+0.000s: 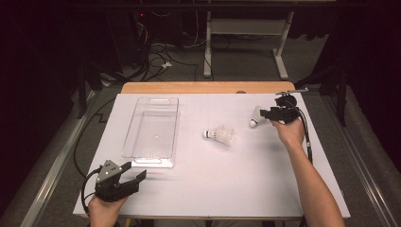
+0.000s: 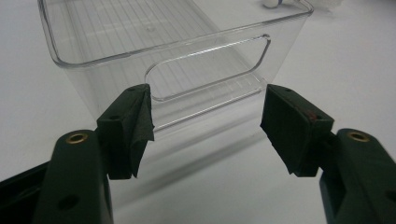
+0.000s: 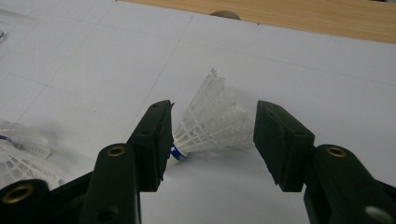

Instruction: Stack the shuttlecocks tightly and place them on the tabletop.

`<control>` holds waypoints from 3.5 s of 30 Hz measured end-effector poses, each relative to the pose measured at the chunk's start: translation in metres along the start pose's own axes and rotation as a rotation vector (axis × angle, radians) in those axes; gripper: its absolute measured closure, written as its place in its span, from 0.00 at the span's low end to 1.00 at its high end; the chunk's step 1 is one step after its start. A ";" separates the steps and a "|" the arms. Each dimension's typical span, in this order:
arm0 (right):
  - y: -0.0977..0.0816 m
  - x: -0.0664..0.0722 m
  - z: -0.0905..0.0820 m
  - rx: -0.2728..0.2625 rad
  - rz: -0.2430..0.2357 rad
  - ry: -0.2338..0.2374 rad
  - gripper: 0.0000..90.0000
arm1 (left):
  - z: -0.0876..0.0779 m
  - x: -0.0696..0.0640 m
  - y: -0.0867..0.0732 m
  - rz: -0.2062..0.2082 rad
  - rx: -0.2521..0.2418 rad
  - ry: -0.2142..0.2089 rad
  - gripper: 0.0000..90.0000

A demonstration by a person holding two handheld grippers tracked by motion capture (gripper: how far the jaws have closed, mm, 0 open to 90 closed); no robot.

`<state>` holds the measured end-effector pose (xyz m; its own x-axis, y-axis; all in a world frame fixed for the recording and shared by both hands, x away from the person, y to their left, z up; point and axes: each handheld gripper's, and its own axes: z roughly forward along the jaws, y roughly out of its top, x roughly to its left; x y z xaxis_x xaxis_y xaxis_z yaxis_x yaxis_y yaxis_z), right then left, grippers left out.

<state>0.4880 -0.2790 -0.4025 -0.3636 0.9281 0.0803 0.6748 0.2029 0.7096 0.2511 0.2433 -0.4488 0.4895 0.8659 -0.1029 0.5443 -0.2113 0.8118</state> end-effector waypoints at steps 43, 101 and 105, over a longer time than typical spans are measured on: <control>0.009 -0.005 0.025 0.071 0.036 0.001 0.66 | 0.001 -0.001 0.000 0.005 0.005 -0.013 0.38; -0.007 0.007 0.006 0.136 -0.014 0.150 1.00 | 0.002 -0.002 0.001 0.012 0.008 -0.012 0.38; -0.007 0.007 0.005 0.129 -0.016 0.156 1.00 | 0.002 -0.002 0.001 0.011 0.008 -0.012 0.38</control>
<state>0.4843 -0.2720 -0.4102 -0.4631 0.8670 0.1839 0.7409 0.2648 0.6172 0.2520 0.2408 -0.4494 0.5039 0.8579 -0.1006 0.5440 -0.2247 0.8084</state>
